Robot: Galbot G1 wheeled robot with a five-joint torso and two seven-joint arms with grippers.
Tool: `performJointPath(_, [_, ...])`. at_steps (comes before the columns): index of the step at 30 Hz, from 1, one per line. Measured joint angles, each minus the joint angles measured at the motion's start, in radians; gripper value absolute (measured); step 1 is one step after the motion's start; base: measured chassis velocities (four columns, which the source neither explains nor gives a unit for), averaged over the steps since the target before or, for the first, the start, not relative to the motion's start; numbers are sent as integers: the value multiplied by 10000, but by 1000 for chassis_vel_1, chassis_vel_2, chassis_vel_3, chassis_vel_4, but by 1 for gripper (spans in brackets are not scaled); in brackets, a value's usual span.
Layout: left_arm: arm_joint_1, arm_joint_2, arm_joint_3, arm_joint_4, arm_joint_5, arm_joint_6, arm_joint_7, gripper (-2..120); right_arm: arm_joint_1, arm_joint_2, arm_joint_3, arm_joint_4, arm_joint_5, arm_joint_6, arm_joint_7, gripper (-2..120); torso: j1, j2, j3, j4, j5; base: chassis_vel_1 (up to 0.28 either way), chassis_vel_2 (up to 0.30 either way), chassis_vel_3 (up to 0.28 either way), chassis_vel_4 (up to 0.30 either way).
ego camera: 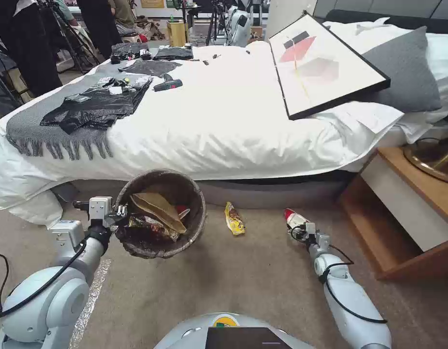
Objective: Pick up the trash bin, then pick up the garbage from the floor and place it into the trash bin.
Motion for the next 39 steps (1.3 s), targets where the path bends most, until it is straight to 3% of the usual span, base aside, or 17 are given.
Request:
performJointPath(22, [134,-23,23,0,63,0,13,2,1249,-428,-568,-1898,387,503,-58,100,0,0,0,1,0,0,0,0,0])
performJointPath(39, [178,2,17,3,81,0,24,2,2373,-271,-1161,-3404,643,695,-193,100,0,0,0,2,-1,0,0,0,0])
